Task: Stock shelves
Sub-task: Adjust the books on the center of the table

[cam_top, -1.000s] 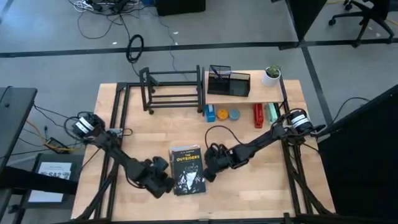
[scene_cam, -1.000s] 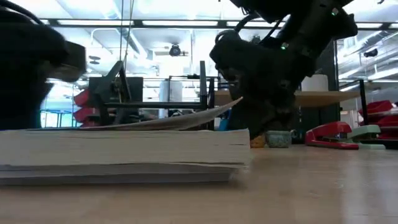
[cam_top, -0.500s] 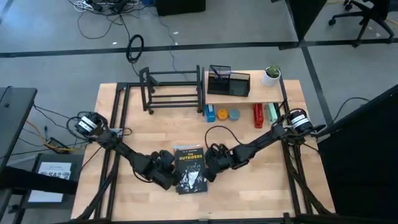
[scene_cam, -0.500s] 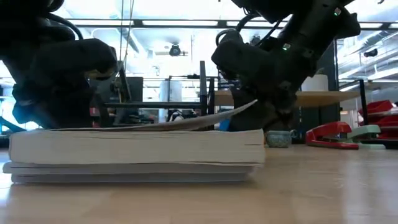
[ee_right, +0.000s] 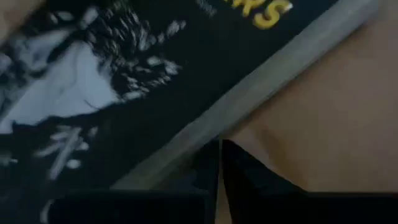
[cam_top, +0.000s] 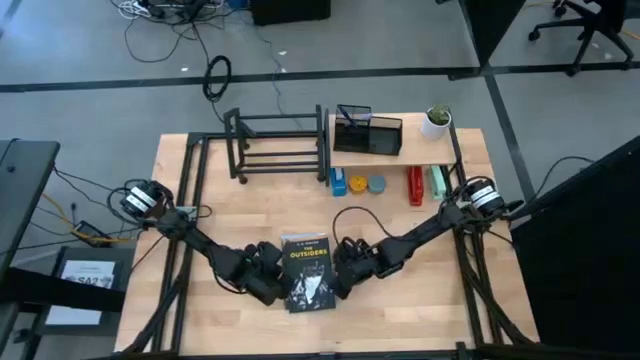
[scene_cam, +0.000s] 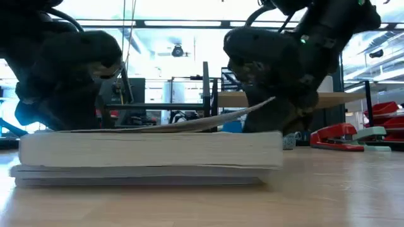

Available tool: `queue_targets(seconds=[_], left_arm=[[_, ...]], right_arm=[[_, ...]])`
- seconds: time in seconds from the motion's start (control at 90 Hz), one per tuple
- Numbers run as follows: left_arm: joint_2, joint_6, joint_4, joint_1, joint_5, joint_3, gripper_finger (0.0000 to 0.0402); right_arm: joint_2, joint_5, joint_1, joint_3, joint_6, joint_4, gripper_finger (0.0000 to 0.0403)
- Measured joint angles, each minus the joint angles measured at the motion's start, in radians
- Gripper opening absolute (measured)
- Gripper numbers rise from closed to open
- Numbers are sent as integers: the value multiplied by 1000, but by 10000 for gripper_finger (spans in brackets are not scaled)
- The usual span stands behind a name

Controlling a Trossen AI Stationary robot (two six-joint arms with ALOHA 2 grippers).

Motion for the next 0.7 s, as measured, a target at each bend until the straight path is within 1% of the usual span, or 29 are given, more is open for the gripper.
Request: queue_targets(seconds=[0.144, 0.3, 0.489, 0.578, 0.7], left_arm=[[0, 1, -6, 4, -20, 0, 0], [0, -19, -11, 8, -77, 0, 0], [-3, -34, -34, 7, -72, 10, 0], [-3, -37, -75, -1, -69, 38, 0], [-4, -38, -168, -12, -68, 94, 0]], right_arm=[[16, -17, -5, 1, 13, 21, 0], [8, 6, -5, 2, 7, 21, 0], [-6, 16, -8, 2, -21, 19, 0], [-26, 10, 4, 2, -33, -20, 0], [-92, 16, 32, 2, -42, -116, 0]])
